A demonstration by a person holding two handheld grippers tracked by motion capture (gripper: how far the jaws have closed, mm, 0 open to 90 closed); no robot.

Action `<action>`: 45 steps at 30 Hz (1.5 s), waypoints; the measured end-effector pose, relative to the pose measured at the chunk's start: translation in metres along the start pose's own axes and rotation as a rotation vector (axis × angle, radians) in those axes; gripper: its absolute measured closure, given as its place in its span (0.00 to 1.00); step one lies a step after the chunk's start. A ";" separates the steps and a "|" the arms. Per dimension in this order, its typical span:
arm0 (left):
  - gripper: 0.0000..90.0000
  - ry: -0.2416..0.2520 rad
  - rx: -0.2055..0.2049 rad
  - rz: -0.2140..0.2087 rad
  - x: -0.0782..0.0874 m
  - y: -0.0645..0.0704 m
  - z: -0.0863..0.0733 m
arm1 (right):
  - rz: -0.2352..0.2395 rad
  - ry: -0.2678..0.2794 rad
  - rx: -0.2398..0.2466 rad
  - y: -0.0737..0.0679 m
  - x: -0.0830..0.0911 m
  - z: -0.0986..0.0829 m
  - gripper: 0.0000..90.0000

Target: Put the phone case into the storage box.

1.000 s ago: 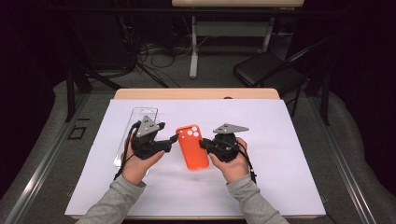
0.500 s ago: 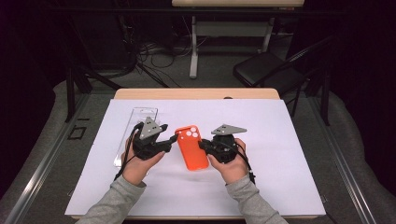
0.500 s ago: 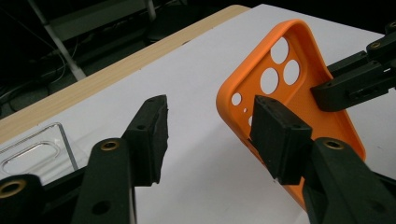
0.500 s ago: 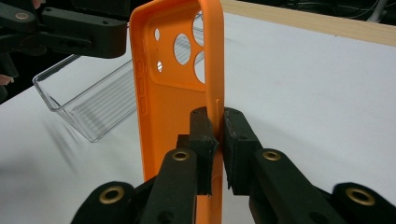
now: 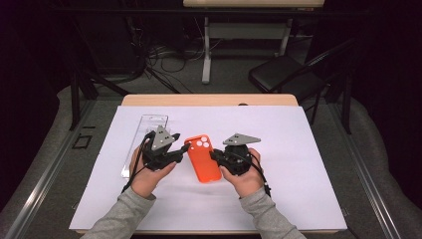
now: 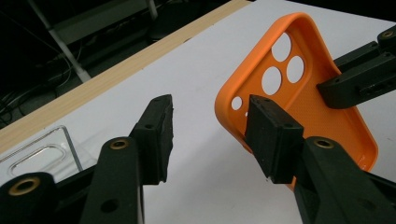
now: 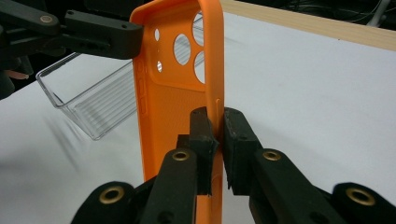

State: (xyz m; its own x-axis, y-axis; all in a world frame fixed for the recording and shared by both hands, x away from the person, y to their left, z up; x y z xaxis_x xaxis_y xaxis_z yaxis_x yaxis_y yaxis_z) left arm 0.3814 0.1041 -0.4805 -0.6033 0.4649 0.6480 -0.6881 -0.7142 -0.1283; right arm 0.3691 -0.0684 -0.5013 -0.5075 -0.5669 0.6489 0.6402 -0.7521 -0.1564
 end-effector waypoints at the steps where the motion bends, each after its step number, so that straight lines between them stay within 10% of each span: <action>1: 0.59 -0.004 -0.001 -0.001 0.000 0.000 0.000 | 0.000 -0.001 0.002 0.000 0.000 0.000 0.92; 45: 0.87 -0.074 -0.025 -0.002 -0.001 0.006 -0.006 | -0.008 -0.031 0.049 -0.009 -0.007 -0.004 0.92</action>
State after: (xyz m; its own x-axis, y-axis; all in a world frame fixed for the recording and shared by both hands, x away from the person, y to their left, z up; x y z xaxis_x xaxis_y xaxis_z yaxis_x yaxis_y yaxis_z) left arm 0.3761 0.1025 -0.4862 -0.5710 0.4262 0.7017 -0.6998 -0.6995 -0.1447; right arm 0.3651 -0.0592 -0.5073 -0.4953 -0.5493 0.6730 0.6638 -0.7390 -0.1146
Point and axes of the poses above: each handheld gripper's, and its own axes: x roughly backward along the jaws, z roughly out of its top, y roughly to its right, the point moved 6 cm from there along -x, roughly forward along the jaws, and after that the axes turned 10 degrees about -y, right-handed, at the moved point
